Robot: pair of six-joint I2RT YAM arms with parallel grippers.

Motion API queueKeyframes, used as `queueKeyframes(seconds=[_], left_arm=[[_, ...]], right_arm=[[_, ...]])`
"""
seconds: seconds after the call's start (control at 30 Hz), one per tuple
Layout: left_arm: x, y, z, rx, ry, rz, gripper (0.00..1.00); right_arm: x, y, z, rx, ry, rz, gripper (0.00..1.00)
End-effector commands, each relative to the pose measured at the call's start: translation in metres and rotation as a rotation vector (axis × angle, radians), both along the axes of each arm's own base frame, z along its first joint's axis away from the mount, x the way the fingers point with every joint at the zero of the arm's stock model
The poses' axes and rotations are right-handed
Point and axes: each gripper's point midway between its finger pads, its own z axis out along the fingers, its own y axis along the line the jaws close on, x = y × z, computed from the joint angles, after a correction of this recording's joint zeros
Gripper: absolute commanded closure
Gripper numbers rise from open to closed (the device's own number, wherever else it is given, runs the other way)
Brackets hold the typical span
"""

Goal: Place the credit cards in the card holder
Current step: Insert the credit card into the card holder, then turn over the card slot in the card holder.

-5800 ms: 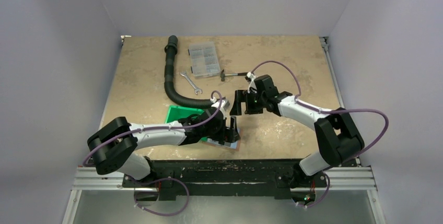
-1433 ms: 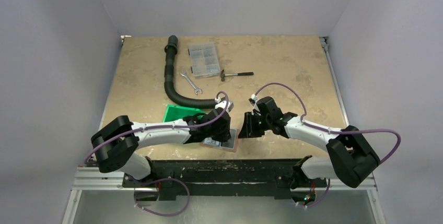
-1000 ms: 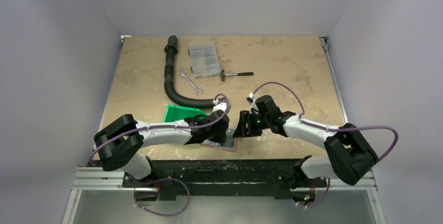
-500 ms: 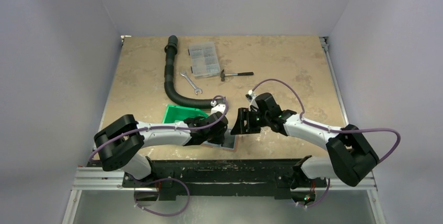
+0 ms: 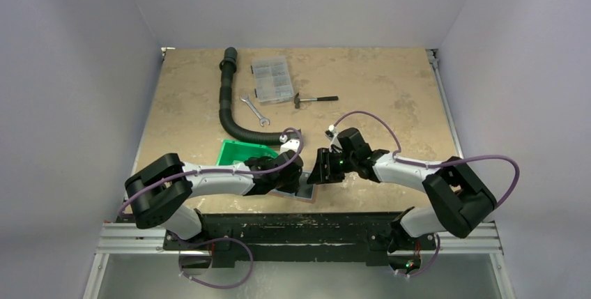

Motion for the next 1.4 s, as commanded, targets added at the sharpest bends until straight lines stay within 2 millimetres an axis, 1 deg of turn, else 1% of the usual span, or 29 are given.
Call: queueKeyframes(seconds=[0.0,0.2,0.37,0.53,0.63,0.8,0.93,1.0,1.1,1.37], left_arm=[[-0.002,0.011,-0.004,0.02,0.001,0.02,1.0],[-0.002,0.009,-0.003,0.01,0.003,0.016,1.0],[-0.003,0.008,-0.002,0.004,0.006,0.015,1.0],[-0.003,0.007,-0.002,0.0,0.007,0.011,1.0],[-0.003,0.006,-0.001,-0.006,0.007,0.012,1.0],[-0.002,0.005,0.0,-0.009,0.006,0.009,1.0],[-0.002,0.003,0.002,-0.014,0.005,0.007,1.0],[-0.002,0.003,0.003,-0.016,0.004,0.007,1.0],[-0.002,0.003,0.004,-0.02,0.004,0.008,1.0],[-0.001,0.0,0.009,-0.031,0.0,0.003,1.0]], right_arm=[[0.007,0.002,0.002,0.016,-0.021,-0.034,0.49],[0.003,0.005,-0.005,0.032,0.011,-0.03,0.49],[0.002,0.007,-0.006,0.038,0.018,-0.029,0.49],[-0.001,0.012,0.0,0.083,0.035,-0.021,0.5],[-0.001,0.014,0.009,0.106,0.024,-0.019,0.5],[-0.001,0.016,0.021,0.129,0.008,-0.015,0.54],[-0.003,0.021,0.027,0.176,0.025,-0.008,0.56],[-0.004,0.023,0.028,0.193,0.03,-0.01,0.57],[-0.006,0.022,0.024,0.194,0.041,-0.012,0.57],[-0.014,0.033,0.021,0.252,0.08,0.008,0.57]])
